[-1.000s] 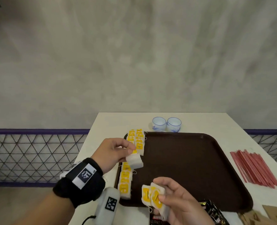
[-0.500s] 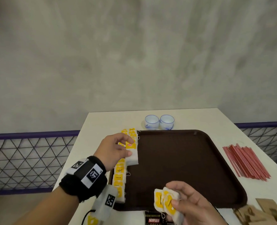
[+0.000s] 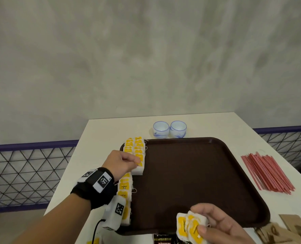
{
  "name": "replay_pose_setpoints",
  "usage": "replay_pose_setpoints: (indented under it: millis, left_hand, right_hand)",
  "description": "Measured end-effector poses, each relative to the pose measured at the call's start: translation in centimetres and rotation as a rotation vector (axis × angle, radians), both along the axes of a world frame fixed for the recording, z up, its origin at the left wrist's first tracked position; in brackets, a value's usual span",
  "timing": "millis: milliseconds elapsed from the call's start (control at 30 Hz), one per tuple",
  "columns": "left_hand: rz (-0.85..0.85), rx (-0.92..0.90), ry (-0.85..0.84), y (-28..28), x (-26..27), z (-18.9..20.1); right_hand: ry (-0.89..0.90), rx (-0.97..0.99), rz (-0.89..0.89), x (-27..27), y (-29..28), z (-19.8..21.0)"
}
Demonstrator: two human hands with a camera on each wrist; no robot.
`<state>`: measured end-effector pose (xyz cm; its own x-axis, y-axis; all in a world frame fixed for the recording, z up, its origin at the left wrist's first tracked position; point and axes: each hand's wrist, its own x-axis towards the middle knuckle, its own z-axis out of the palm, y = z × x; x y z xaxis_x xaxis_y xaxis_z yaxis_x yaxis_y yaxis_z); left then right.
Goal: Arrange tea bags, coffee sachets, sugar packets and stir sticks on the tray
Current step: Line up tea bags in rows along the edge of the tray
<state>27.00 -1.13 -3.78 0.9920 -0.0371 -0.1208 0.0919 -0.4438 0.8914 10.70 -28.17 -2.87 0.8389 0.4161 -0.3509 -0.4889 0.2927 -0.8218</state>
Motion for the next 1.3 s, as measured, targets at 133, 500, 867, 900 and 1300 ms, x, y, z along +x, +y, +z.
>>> replay_pose_setpoints:
  millis: [133, 500, 867, 900, 1300]
  left_hand:
    - [0.014, -0.02, 0.019, 0.0, 0.8, -0.6]
    - [-0.001, 0.179, -0.078, -0.3, 2.3, -2.2]
    - [-0.128, 0.109, -0.214, 0.8, -1.0, 3.2]
    - [-0.15, 0.102, -0.221, 0.8, -2.3, 4.4]
    - [-0.148, -0.549, 0.097, -3.1, -16.4, 5.8]
  right_hand:
    - [0.001, -0.033, 0.0, 0.1, -0.1, -0.5]
    - [0.016, -0.051, -0.054, -0.6, 0.3, -1.3]
    - [-0.047, 0.044, -0.138, -0.5, 1.7, -0.2]
    - [-0.054, 0.094, -0.188, -0.4, 2.2, 0.0]
    - [-0.277, 0.012, -0.311, -0.3, 7.3, 3.0]
